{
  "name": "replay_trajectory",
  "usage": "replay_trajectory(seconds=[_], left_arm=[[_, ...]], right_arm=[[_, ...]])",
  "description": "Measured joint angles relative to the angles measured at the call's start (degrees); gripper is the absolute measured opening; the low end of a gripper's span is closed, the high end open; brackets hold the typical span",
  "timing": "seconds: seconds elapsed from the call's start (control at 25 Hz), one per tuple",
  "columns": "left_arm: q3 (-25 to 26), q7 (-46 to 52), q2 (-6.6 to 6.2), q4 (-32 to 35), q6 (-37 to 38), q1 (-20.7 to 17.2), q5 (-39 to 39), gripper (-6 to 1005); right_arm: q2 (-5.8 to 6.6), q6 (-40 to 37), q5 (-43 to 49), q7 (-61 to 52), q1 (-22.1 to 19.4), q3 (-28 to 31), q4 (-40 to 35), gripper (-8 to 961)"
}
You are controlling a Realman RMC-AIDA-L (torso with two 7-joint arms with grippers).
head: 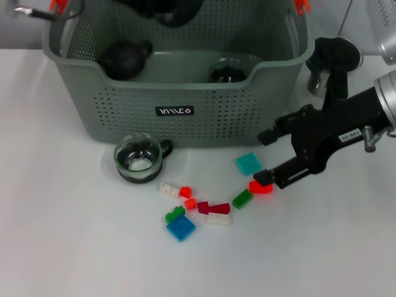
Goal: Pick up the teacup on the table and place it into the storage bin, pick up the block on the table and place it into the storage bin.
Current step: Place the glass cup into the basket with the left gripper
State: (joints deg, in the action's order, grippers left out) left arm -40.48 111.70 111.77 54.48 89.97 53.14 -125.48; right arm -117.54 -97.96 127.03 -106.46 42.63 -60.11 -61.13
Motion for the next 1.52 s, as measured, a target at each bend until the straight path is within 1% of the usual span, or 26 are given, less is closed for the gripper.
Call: replay_trajectory(seconds=[0.08, 0.12, 0.2, 0.28, 0.44, 0.56, 0.76, 0.96, 1.2, 1.36, 1.4, 1.52], left_arm=[[-2.16, 0.55, -0.40, -4.11, -5.63, 1.41, -1.30, 51], [-3.28, 0.99, -0.36, -6.09, -8.50, 2.09, -2.12, 51], [-4.53, 2.41, -0.06, -8.48, -13.51, 3.04, -3.67, 51], [-6.55, 5.76, 0.54, -10.70, -19.46, 3.94, -5.48, 51], [-11.38, 10.54, 1.40, -13.32, -27.11, 4.83, -6.64, 51], [-14.23, 12.87, 2.09, -14.80, -31.50, 5.21, -7.59, 51], [-15.03, 13.20, 3.63, -16.74, -37.12, 5.45, -9.33, 51], [-16.23, 13.33, 5.27, -18.05, -40.67, 6.32, -12.60, 51], [-16.45, 13.82, 6.80, -18.99, -42.66, 7.32, -18.18, 51], [-16.47, 13.86, 8.22, -18.87, -43.78, 7.64, -22.27, 50], [-16.47, 13.86, 8.22, -18.87, -43.78, 7.64, -22.27, 49], [-16.50, 13.91, 8.86, -18.87, -44.44, 7.91, -24.12, 48]], right_arm=[[0.15, -0.40, 0.04, -0.04, 0.08, 0.08, 0.43, 894], [0.19, -0.46, 0.06, -0.04, 0.09, 0.14, 0.62, 894], [0.28, -0.53, 0.07, -0.05, 0.08, 0.14, 0.87, 894], [0.29, -0.59, 0.11, 0.05, -0.05, -0.16, 0.93, 894], [0.29, -0.62, 0.15, 0.20, -0.19, -0.34, 1.00, 894], [0.35, -0.65, 0.20, 0.38, -0.29, -0.43, 1.37, 894], [0.39, -0.66, 0.27, 0.81, -0.30, -0.53, 1.92, 895], [0.23, -0.66, 1.45, 1.28, 0.34, -0.54, 3.39, 895], [0.03, -0.64, 2.46, 1.38, 0.93, -0.65, 4.38, 895], [-0.10, -0.42, 2.46, 1.54, 0.96, -1.11, 4.69, 895], [-0.13, -0.40, 2.46, 1.54, 0.96, -1.14, 4.74, 895], [-0.17, -0.36, 2.46, 1.54, 0.96, -1.21, 5.00, 895]])
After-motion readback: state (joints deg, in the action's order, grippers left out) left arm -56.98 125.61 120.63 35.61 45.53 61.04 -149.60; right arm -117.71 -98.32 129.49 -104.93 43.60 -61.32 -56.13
